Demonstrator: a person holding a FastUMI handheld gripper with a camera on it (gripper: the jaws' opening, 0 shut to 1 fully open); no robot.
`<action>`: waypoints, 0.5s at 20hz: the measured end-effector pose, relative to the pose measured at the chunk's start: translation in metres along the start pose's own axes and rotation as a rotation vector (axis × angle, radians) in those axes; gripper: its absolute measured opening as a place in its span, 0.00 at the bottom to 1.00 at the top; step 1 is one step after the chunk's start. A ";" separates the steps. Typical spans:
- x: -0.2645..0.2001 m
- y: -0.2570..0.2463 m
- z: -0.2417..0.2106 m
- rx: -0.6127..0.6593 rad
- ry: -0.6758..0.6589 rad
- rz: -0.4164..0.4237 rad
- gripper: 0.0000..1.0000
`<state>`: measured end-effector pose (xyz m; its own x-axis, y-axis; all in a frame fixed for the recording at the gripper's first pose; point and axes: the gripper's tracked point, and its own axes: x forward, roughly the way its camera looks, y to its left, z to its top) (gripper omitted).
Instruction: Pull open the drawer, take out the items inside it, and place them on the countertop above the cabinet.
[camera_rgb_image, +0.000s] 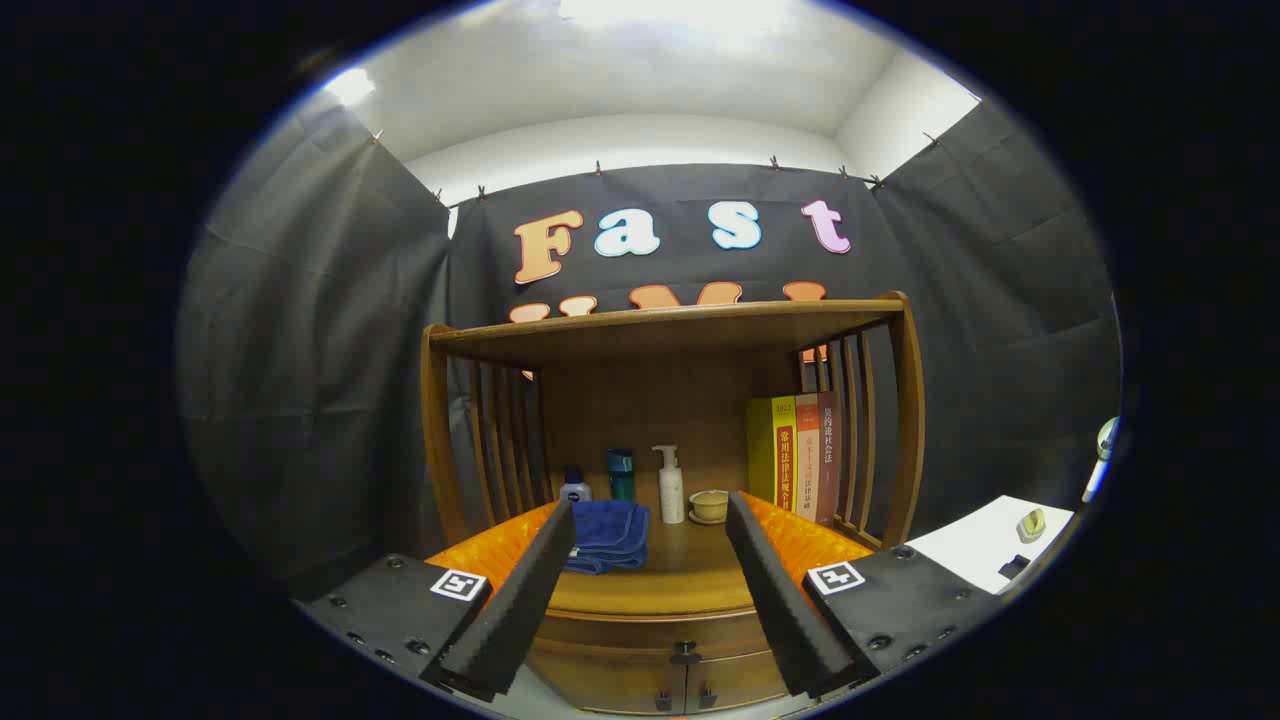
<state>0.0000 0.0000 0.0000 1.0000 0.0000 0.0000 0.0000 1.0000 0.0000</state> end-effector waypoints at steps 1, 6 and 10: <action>0.000 0.000 0.001 0.000 -0.001 -0.001 1.00; 0.001 -0.004 0.001 0.004 -0.002 -0.007 1.00; -0.002 -0.006 0.002 0.006 -0.003 -0.007 1.00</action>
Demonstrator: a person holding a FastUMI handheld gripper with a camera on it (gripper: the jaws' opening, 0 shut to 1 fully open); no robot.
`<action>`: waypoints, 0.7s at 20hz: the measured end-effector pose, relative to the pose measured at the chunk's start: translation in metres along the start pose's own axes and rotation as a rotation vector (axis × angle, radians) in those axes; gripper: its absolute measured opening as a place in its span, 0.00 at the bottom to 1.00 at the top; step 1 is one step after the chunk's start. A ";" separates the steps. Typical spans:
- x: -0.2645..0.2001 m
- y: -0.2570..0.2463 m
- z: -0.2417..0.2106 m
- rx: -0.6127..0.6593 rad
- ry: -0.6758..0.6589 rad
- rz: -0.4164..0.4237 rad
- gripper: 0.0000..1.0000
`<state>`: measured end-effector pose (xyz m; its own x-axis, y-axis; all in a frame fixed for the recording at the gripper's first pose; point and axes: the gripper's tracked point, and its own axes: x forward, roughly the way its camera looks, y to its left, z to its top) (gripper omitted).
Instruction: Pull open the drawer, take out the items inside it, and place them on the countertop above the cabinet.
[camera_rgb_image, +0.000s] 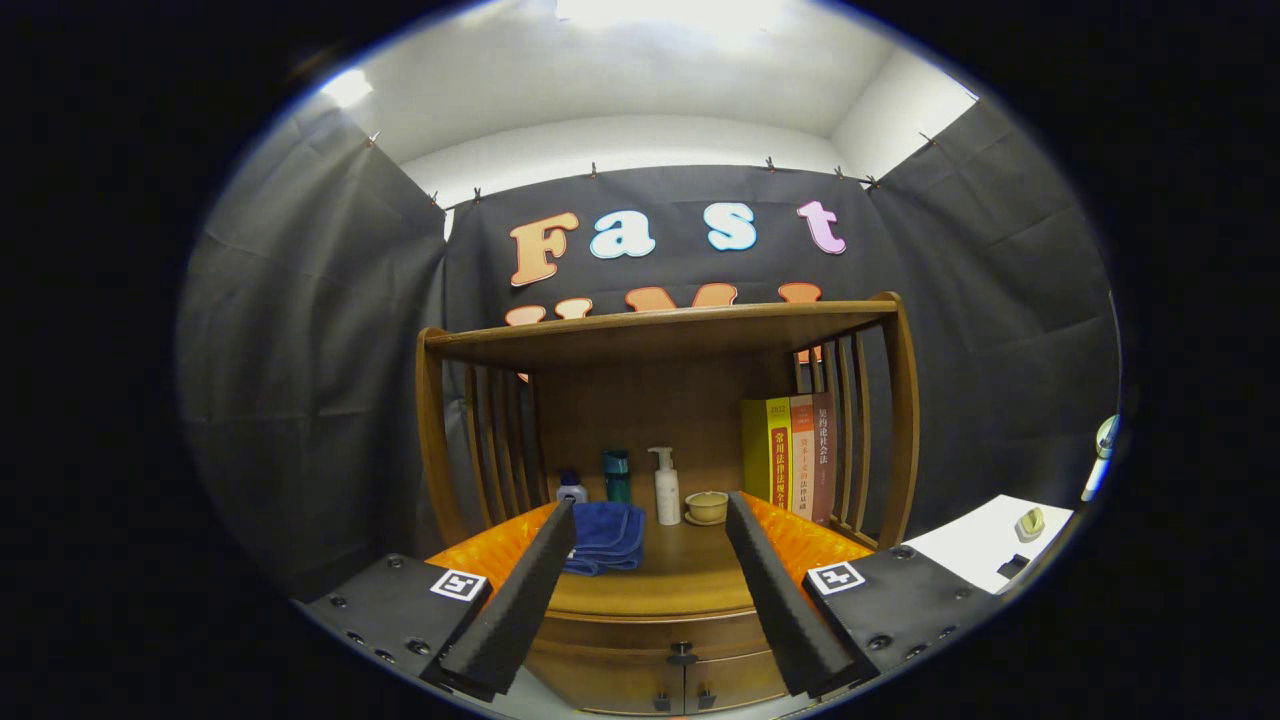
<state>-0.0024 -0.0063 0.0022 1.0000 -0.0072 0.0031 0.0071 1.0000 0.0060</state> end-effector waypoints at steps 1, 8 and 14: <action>-0.001 0.001 0.001 0.004 -0.002 0.001 1.00; -0.003 0.002 -0.023 -0.004 0.002 0.008 1.00; -0.004 -0.017 -0.102 -0.017 0.046 -0.008 1.00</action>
<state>-0.0064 -0.0222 -0.0995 0.9990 -0.0149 -0.0428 0.0144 0.9998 -0.0111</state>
